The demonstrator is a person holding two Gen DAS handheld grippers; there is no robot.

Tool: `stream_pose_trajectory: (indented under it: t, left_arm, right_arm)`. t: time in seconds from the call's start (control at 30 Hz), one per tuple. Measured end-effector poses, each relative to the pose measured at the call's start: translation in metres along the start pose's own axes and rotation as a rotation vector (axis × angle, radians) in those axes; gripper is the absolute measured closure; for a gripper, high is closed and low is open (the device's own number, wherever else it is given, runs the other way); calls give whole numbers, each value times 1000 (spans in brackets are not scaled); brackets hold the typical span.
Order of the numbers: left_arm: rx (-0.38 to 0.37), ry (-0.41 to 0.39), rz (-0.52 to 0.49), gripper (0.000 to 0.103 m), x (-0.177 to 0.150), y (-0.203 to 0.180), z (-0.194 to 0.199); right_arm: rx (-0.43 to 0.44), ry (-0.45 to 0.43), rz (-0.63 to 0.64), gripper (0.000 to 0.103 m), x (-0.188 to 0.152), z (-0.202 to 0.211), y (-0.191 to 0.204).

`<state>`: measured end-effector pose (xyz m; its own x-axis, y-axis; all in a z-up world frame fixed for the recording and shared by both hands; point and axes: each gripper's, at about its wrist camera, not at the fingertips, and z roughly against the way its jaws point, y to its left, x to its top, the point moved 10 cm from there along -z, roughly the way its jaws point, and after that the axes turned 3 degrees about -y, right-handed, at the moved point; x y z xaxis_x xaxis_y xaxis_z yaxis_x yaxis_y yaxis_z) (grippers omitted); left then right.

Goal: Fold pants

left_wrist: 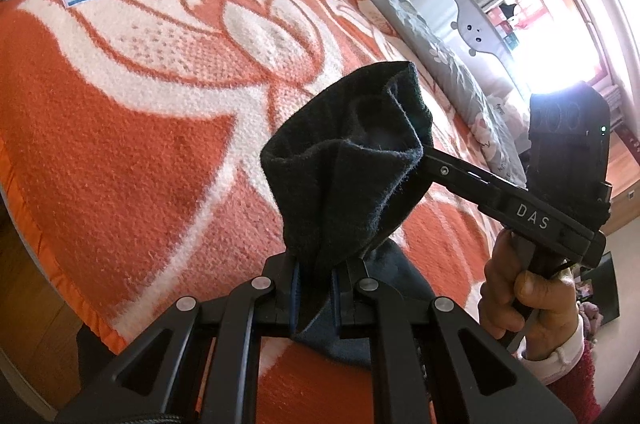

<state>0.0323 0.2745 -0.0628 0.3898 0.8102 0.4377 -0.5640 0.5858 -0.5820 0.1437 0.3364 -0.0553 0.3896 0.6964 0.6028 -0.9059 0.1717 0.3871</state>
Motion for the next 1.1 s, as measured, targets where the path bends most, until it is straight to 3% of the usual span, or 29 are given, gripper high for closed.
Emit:
stream_pose_trajectory:
  t: [0.67,1.1]
  left_arm:
    - [-41,5,-67,93,-7,-39,5]
    - [-72,30,-152,93,-29,-82,6]
  right_arm:
    - [-26,-53,30,85,-7,45,-2]
    - [-19,-119,-42,85,-28,85,-16]
